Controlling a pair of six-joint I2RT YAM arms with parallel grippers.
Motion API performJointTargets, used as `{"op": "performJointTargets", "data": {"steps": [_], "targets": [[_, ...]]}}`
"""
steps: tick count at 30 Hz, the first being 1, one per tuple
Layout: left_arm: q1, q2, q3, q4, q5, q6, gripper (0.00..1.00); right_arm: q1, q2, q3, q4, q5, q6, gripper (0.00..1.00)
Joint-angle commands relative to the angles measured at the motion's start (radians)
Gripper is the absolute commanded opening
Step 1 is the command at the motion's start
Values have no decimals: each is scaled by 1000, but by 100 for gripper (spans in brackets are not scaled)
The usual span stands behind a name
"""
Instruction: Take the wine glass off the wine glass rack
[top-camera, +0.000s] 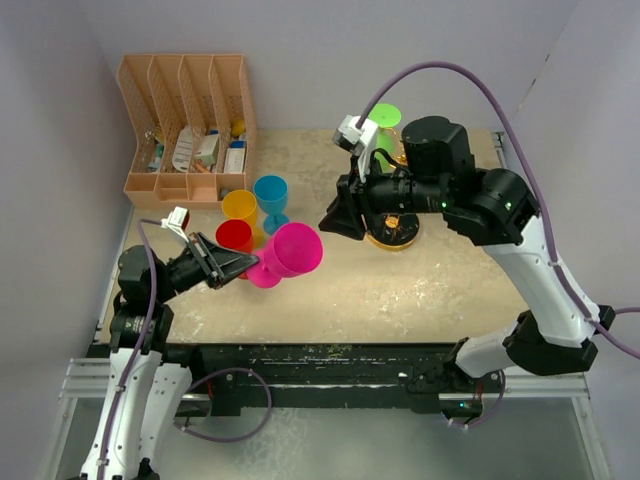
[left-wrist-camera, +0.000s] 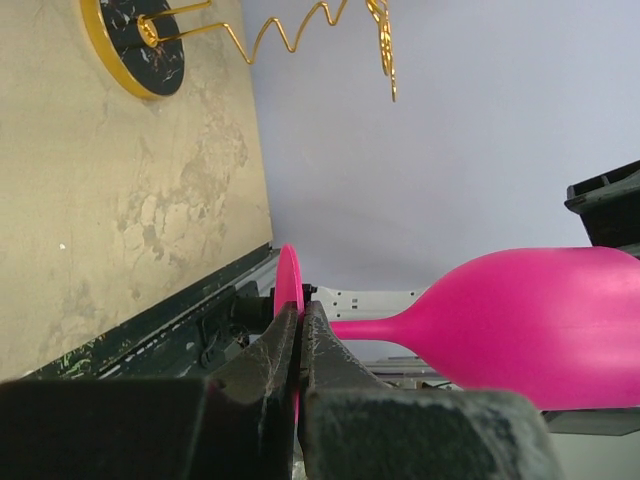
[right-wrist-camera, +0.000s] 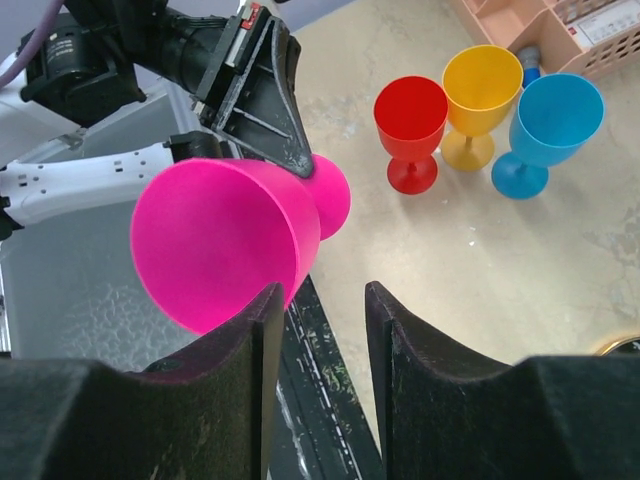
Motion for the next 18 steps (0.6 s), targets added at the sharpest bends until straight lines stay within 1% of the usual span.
{"op": "performJointTargets", "data": {"steps": [1,6,13,18], "targets": [[1,33,73,-28,-10,75,0,-1,24,16,1,13,25,41],[1,56,93,-42,-14,93,0,1,44,22,16,-10,25,40],[1,64,96,-30,-11,87,0,1,60,4,20,13,31,39],[1,64,97,-27,-12,84,0,9,73,-9,26,10,33,36]]}}
